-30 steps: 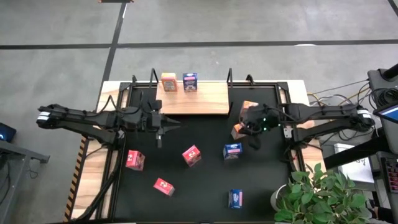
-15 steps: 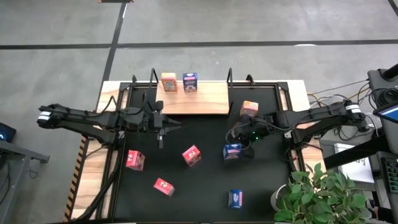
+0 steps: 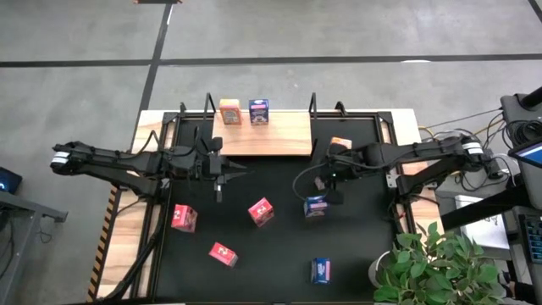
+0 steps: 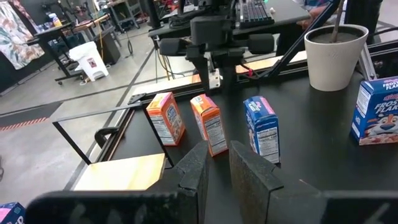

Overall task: Stack cereal on shelf
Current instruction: Put the top blue cereal box on the shelf aligned with other blue cereal box

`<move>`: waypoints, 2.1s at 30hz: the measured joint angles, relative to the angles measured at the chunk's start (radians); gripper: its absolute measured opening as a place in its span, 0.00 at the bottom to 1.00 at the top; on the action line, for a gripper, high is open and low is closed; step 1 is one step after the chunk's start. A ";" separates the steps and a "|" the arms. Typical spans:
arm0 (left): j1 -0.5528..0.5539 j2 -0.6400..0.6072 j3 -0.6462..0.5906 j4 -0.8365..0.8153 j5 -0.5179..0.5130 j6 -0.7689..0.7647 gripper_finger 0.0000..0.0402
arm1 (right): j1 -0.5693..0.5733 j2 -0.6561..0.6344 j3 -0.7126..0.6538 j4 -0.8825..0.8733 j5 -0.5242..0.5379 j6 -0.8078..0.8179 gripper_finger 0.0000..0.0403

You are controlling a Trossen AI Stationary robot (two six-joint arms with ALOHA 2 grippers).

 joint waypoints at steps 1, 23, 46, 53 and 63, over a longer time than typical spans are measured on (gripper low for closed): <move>0.000 0.000 0.000 0.000 0.000 0.000 0.12 | 0.001 0.005 0.000 0.013 -0.015 0.001 0.38; 0.000 0.001 0.000 0.010 0.000 0.039 0.12 | 0.147 0.179 0.050 -0.049 -0.093 0.118 0.61; 0.002 -0.028 -0.027 0.028 -0.042 0.115 0.12 | 0.138 0.203 0.153 -0.016 -0.090 0.151 0.37; 0.004 -0.106 -0.035 0.032 -0.096 0.134 0.12 | 0.071 0.217 0.276 0.062 -0.004 0.118 0.37; 0.004 -0.213 -0.068 0.008 -0.146 0.110 0.12 | -0.095 0.300 0.389 0.119 0.093 -0.037 0.37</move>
